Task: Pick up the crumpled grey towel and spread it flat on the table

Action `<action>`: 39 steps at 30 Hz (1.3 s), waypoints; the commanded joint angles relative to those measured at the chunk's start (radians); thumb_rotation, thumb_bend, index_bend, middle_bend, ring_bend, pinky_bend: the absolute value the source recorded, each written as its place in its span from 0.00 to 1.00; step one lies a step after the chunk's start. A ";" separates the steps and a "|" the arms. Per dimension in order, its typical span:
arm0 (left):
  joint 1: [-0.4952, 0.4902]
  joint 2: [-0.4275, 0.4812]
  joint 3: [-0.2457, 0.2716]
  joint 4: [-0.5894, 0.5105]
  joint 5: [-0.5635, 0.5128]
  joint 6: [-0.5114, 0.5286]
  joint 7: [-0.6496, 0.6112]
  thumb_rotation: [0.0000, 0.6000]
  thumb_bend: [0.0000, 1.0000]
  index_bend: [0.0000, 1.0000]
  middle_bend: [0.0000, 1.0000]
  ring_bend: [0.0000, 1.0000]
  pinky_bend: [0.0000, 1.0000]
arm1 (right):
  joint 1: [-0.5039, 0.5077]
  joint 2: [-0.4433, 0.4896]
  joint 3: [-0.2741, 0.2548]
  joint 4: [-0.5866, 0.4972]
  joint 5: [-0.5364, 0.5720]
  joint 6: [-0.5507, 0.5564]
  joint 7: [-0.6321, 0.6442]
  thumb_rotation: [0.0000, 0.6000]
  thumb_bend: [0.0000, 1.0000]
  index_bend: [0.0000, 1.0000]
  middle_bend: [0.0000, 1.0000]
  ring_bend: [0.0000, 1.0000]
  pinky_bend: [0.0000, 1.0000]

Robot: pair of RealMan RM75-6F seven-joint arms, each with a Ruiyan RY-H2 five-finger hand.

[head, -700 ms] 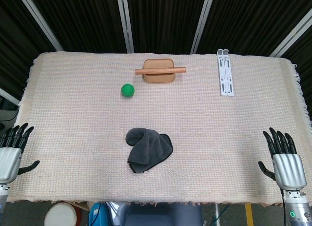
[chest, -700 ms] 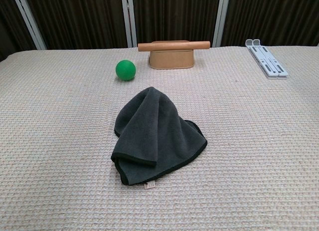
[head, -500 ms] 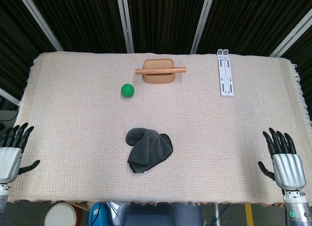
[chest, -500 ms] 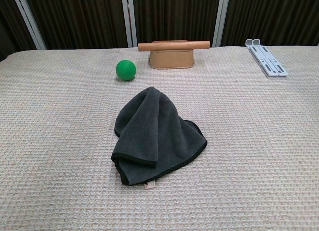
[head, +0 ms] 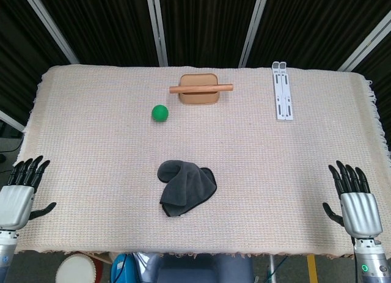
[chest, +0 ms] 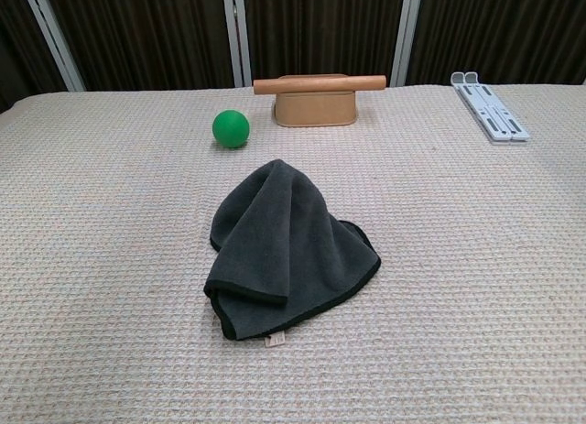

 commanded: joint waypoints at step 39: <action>-0.250 -0.690 -0.063 0.158 -0.028 -0.235 0.295 1.00 0.12 0.00 0.00 0.00 0.00 | 0.004 0.025 0.017 -0.013 0.054 -0.037 0.086 1.00 0.25 0.00 0.00 0.00 0.06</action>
